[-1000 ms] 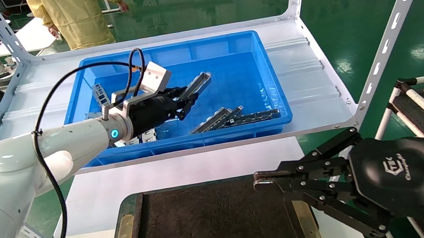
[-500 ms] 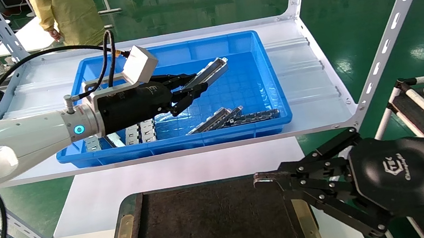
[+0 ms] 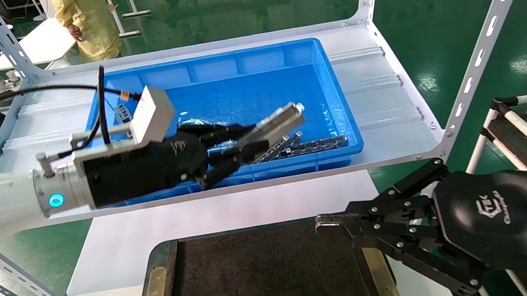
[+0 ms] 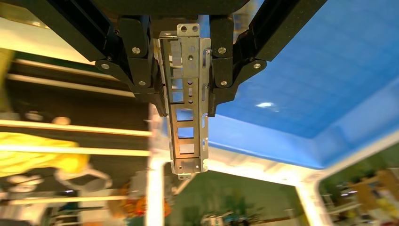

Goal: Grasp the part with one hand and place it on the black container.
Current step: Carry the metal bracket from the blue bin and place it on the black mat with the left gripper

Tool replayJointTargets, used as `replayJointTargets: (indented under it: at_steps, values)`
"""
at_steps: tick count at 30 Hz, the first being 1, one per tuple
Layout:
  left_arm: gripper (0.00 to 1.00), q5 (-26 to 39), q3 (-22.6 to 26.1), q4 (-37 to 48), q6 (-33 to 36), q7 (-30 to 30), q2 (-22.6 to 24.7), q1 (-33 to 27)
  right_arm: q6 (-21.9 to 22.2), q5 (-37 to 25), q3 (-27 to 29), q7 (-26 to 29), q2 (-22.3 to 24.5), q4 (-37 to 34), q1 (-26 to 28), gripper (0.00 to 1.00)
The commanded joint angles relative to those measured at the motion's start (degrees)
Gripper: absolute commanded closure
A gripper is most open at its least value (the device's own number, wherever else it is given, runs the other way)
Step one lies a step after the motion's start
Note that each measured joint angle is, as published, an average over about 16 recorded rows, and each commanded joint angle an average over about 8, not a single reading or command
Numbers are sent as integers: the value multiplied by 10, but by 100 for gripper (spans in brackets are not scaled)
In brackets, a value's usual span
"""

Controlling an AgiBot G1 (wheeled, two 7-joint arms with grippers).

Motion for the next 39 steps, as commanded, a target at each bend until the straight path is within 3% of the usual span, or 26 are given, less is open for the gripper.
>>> replayJointTargets:
  at_steps: [1, 9, 21, 30, 39]
  values:
    - [100, -7, -2, -28, 17, -10, -13, 17, 0, 0, 0, 0, 0, 0, 0, 100]
    - [100, -17, 2, -200, -24, -98, -66, 130, 0, 0, 0, 0, 0, 0, 0, 100]
    - [100, 42, 35, -392, -242, -268, -109, 310, 0, 0, 0, 0, 0, 0, 0, 100]
    - [100, 138, 85, -411, -412, -370, -65, 378, 0, 0, 0, 0, 0, 0, 0, 100]
    - [100, 205, 124, -359, -541, -487, 18, 388, 0, 0, 0, 0, 0, 0, 0, 100]
